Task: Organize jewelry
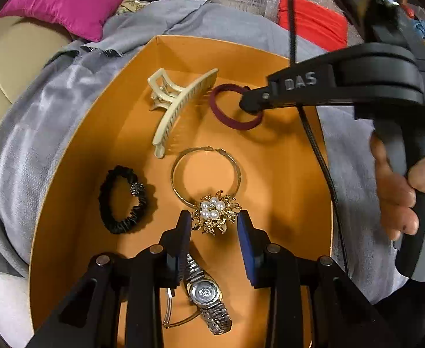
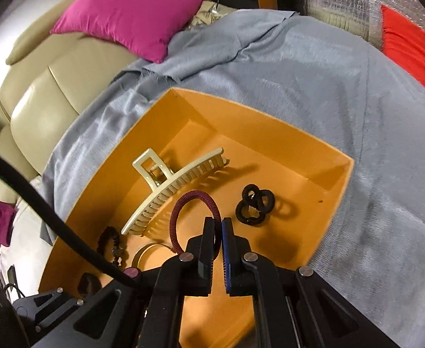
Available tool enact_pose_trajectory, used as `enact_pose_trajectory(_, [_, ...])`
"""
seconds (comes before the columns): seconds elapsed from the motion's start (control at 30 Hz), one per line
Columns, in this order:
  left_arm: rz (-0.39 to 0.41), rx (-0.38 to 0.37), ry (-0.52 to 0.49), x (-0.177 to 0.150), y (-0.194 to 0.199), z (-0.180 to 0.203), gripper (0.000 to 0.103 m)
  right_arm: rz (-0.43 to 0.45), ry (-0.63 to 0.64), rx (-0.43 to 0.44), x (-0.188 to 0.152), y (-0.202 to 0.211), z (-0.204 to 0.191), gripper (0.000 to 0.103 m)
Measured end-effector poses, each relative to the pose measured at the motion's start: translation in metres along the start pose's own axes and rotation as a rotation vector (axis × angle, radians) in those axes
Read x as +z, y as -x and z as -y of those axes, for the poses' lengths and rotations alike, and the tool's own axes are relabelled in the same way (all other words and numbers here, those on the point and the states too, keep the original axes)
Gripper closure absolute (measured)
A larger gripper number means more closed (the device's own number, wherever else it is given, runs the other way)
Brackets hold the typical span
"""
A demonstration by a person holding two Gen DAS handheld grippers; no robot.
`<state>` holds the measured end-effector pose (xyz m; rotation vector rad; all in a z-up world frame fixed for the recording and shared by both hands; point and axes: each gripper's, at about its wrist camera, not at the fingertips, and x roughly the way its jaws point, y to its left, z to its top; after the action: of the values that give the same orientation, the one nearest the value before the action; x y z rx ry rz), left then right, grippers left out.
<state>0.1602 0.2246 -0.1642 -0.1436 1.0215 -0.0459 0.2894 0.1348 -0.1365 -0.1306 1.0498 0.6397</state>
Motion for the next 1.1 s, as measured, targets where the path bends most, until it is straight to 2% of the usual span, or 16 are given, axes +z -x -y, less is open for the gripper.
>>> enact_pose_trajectory(0.2, [-0.017,-0.032,-0.006,0.004,-0.005,0.000,0.069,-0.023,0.014,-0.054,0.007,-0.013,-0.003,0.097])
enact_pose_trajectory(0.37, [-0.013,-0.001,-0.025,0.006,-0.007,0.003,0.068,-0.050,-0.032,-0.014,0.011,-0.012,0.003,0.093])
enact_pose_trajectory(0.43, [-0.010,0.005,-0.026,0.006,-0.006,0.003,0.065,-0.040,-0.054,0.003,0.012,-0.006,0.005,0.089])
enact_pose_trajectory(0.47, [-0.005,0.006,-0.027,0.006,-0.004,0.002,0.058,-0.028,-0.066,0.009,0.011,-0.002,0.007,0.079])
enact_pose_trajectory(0.5, [0.007,0.010,-0.027,0.005,0.000,0.002,0.054,-0.012,-0.078,0.016,0.009,0.004,0.009,0.070])
enact_pose_trajectory(0.53, [0.024,0.018,-0.026,0.005,0.005,0.001,0.049,0.007,-0.087,0.025,0.008,0.010,0.010,0.067])
enact_pose_trajectory(0.63, [0.068,0.027,-0.026,0.004,0.023,0.001,0.042,0.051,-0.105,0.041,0.002,0.030,0.013,0.066])
enact_pose_trajectory(0.73, [0.097,0.037,-0.031,0.003,0.041,0.002,0.040,0.093,-0.118,0.057,-0.008,0.055,0.011,0.066])
enact_pose_trajectory(0.93, [0.169,0.159,-0.016,-0.008,0.093,0.005,0.038,0.187,-0.110,0.074,-0.039,0.119,0.003,0.066])
enact_pose_trajectory(1.03, [0.216,0.229,-0.006,-0.014,0.122,0.005,0.030,0.226,-0.103,0.068,-0.061,0.154,0.001,0.060])
enact_pose_trajectory(1.1, [0.253,0.262,-0.004,-0.019,0.141,0.006,0.028,0.259,-0.087,0.063,-0.077,0.179,-0.001,0.056])
